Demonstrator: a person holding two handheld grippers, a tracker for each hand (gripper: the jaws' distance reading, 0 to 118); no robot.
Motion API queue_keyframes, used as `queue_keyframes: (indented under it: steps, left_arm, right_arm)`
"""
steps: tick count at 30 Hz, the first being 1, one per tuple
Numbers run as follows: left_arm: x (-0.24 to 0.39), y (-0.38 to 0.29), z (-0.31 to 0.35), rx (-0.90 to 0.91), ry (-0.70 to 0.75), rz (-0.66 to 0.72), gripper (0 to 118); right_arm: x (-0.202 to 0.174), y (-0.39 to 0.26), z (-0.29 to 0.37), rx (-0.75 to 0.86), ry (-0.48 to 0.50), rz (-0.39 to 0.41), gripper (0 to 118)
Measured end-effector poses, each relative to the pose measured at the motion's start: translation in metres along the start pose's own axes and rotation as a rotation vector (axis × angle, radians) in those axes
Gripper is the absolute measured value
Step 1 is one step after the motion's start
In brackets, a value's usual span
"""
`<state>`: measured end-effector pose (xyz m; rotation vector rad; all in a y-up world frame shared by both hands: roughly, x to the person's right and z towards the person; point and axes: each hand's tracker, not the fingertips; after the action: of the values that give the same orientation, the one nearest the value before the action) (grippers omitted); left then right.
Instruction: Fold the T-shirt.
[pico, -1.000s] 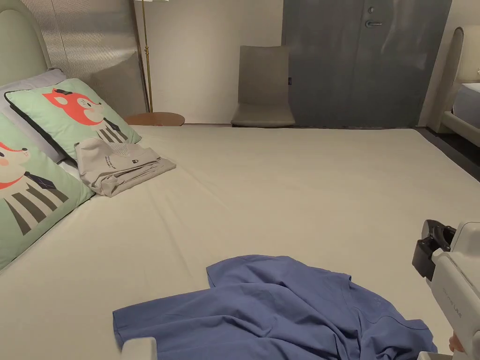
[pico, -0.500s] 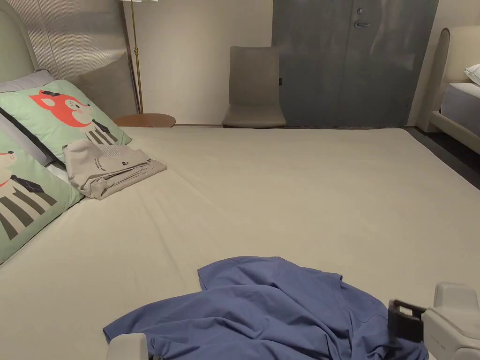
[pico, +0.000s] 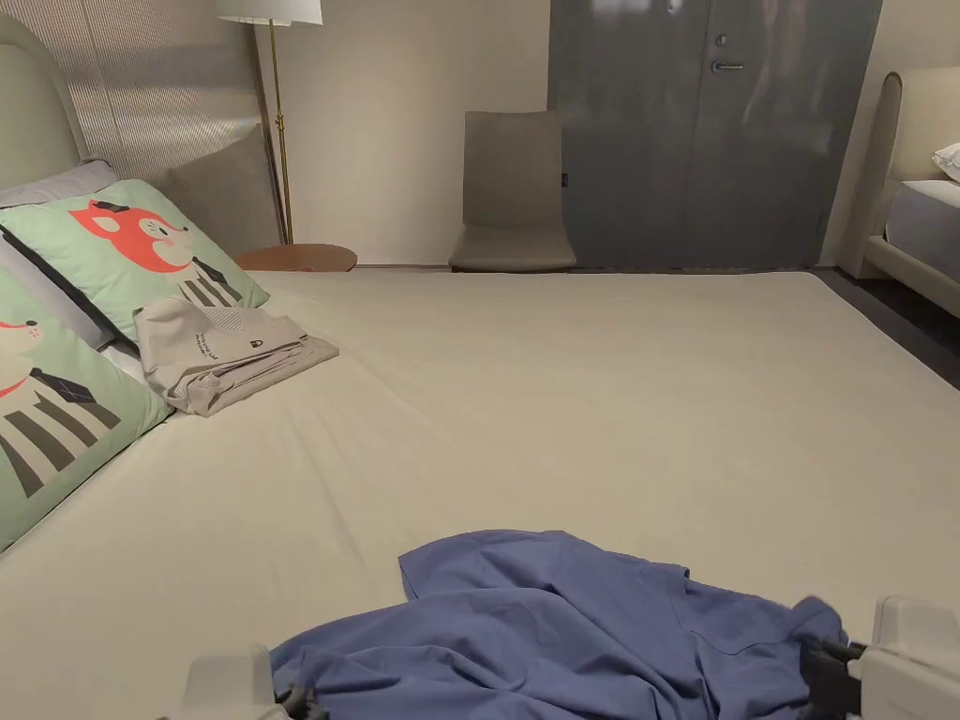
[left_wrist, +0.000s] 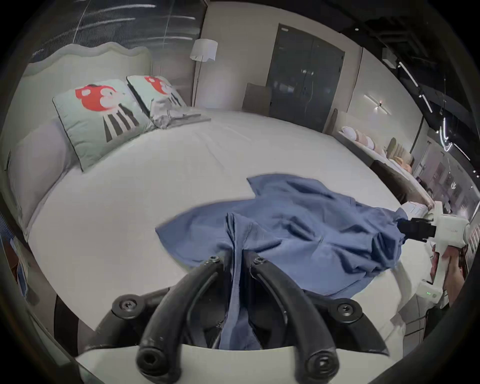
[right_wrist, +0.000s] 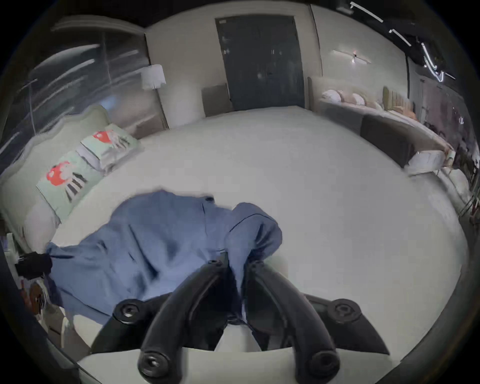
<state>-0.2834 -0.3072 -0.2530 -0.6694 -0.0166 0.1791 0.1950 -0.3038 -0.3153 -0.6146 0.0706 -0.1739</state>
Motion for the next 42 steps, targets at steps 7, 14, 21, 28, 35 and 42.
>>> queue_keyframes:
  steps: [7,14,21,28,35,42]
  left_arm:
    - [-0.005,0.105,0.037,0.212,-0.018,-0.028,6]
    - [0.006,0.228,0.055,0.371,-0.047,-0.062,6]
    - [0.022,0.33,0.026,0.425,-0.068,-0.056,6]
    - [0.046,0.406,-0.029,0.475,-0.082,-0.047,6]
    - [0.058,0.439,-0.085,0.525,-0.116,0.025,6]
    - [0.058,0.416,-0.131,0.496,-0.122,0.064,6]
  right_arm:
    - [-0.013,0.094,0.069,0.269,0.067,0.013,10]
    - [-0.038,0.189,0.098,0.442,0.046,0.043,10]
    - [-0.046,0.268,0.086,0.531,-0.024,0.061,10]
    - [-0.04,0.335,0.059,0.614,-0.091,0.058,10]
    - [-0.031,0.373,0.024,0.664,-0.137,0.043,10]
    - [-0.021,0.351,-0.013,0.611,-0.162,0.071,10]
